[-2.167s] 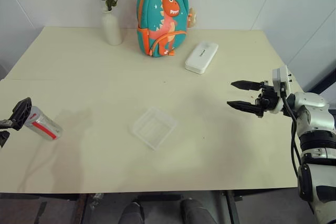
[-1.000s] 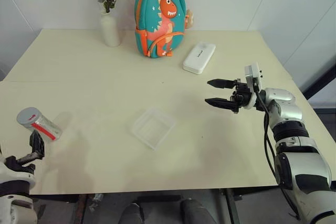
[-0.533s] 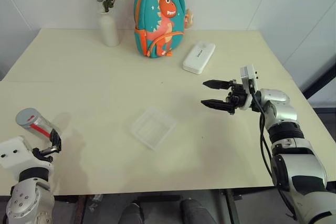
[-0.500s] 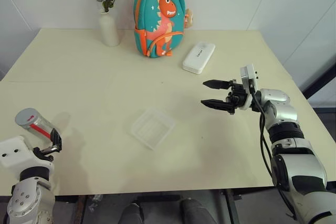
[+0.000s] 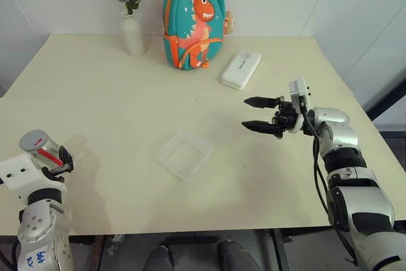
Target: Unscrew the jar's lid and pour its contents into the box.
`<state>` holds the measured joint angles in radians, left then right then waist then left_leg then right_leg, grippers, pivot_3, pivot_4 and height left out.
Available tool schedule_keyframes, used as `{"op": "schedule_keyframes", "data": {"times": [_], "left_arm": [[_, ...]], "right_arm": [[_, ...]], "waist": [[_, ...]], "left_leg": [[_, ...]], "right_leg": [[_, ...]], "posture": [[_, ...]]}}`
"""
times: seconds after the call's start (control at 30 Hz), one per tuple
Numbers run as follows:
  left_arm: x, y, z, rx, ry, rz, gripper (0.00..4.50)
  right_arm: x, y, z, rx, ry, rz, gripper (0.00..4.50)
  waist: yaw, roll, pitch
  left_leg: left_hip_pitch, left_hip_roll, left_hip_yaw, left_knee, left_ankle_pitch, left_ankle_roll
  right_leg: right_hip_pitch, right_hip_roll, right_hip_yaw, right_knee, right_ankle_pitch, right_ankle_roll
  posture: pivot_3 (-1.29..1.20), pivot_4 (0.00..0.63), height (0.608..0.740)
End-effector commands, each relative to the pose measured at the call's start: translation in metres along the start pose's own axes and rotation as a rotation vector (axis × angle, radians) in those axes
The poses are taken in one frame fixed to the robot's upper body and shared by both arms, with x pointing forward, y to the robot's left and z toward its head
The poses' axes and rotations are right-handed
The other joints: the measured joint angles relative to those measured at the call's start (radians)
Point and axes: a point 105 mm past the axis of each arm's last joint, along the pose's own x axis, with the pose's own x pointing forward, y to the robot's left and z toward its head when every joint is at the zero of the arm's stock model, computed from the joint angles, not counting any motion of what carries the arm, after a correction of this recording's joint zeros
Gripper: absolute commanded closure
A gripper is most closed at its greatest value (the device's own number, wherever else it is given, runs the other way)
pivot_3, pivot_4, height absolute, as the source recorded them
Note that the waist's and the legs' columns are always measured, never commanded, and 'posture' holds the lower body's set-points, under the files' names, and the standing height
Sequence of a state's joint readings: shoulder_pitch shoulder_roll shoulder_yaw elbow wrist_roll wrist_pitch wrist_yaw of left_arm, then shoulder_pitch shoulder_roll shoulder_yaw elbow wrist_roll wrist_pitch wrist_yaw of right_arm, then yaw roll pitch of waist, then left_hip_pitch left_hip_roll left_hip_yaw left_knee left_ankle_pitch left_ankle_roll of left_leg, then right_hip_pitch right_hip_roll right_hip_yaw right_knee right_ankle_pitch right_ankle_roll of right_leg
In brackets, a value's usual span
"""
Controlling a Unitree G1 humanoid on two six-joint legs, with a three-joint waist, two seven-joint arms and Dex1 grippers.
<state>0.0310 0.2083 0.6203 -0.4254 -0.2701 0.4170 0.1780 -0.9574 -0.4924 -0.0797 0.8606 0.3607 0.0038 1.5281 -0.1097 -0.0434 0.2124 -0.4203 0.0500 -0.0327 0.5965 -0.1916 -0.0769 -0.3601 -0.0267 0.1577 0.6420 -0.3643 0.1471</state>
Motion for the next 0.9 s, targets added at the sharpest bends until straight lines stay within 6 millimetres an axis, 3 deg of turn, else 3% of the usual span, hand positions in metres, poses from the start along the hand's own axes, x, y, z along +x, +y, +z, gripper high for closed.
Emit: {"op": "schedule_keyframes", "data": {"times": [0.03,0.43,0.53,0.7,0.8,0.9], "left_arm": [[0.005,0.004,0.016,0.014,-0.074,0.016,0.03],[0.014,0.006,0.018,0.026,-0.084,0.017,0.03],[0.015,0.003,0.017,0.029,-0.082,0.014,0.59],[0.015,0.003,0.015,0.006,-0.075,0.021,2.15],[0.015,-0.002,0.014,0.011,-0.065,-0.021,2.31],[0.015,-0.015,0.029,0.000,-0.120,-0.121,2.31]], "right_arm": [[0.005,0.002,0.012,-0.043,-0.008,0.047,0.00],[0.006,0.002,0.012,-0.045,0.001,0.041,0.00],[0.006,0.001,0.012,-0.049,0.006,0.037,0.00],[0.005,0.000,0.014,-0.050,0.005,0.032,0.00],[0.005,0.001,0.013,-0.050,0.008,0.032,0.00],[0.005,0.001,0.016,-0.051,0.004,0.026,0.00]], "waist": [[0.000,0.000,0.000],[0.000,0.000,0.000],[0.000,0.000,0.000],[0.000,0.000,0.000],[0.001,0.000,0.000],[0.001,0.000,0.000]], "left_leg": [[0.000,0.000,0.000,0.000,0.000,0.000],[0.000,0.000,-0.001,0.000,0.000,0.000],[0.000,0.000,-0.001,0.000,0.000,0.000],[0.000,0.000,-0.001,0.000,0.000,0.000],[0.000,0.000,-0.001,0.000,0.000,0.000],[0.000,0.000,-0.001,0.000,0.000,0.000]], "right_leg": [[0.000,0.000,0.000,0.000,0.000,0.000],[0.000,0.000,-0.001,0.001,0.000,0.000],[0.000,0.000,-0.001,0.001,0.000,0.000],[0.000,0.000,-0.001,0.001,0.000,0.000],[0.000,0.000,-0.001,0.001,0.000,0.000],[0.000,0.000,-0.001,0.001,0.000,0.000]], "posture": [[0.00,0.150,0.740],[0.00,0.150,0.740],[0.00,0.150,0.740],[0.00,0.150,0.740],[0.00,0.150,0.740],[0.00,0.150,0.740]]}}
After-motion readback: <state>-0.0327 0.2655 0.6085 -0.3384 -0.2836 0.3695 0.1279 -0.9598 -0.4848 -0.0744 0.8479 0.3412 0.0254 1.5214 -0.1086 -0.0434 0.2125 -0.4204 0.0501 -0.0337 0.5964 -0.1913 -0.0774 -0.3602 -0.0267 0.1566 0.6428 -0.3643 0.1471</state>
